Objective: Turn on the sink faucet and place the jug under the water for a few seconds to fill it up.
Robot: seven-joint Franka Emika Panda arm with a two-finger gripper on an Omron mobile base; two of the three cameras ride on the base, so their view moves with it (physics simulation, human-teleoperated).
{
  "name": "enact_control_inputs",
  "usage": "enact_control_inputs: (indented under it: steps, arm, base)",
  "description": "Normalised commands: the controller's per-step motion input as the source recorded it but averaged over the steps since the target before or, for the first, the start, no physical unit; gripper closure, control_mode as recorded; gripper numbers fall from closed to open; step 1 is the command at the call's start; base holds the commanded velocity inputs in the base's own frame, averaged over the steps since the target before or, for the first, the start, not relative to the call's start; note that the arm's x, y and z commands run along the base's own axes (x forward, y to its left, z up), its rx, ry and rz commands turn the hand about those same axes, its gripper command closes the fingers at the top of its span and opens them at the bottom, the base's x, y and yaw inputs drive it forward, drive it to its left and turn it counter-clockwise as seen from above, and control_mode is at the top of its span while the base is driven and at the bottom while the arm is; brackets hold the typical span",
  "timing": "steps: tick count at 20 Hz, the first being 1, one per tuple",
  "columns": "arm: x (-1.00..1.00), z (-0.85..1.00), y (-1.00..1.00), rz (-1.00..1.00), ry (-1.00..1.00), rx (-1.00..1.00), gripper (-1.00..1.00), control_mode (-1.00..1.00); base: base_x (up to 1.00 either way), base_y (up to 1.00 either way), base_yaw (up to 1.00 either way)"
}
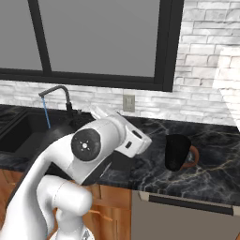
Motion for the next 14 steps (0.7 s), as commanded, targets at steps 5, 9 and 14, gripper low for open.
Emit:
enact_control_inputs:
  steps: [5, 9, 14]
  arm:
    - [-0.84, 0.13, -0.86, 0.18, 0.02, -0.28, -1.0, -1.0]
    - [-0.31, -0.46, -0.87, 0.25, 0.02, -0.24, -1.0, -1.0]
    - [0.1, -0.77, -0.33, 0.37, -0.08, -0.17, -1.0, -1.0]
  base:
    - [0.0, 0.0, 0.0]
    - [0.0, 0.0, 0.0]
    - [0.0, 0.0, 0.0]
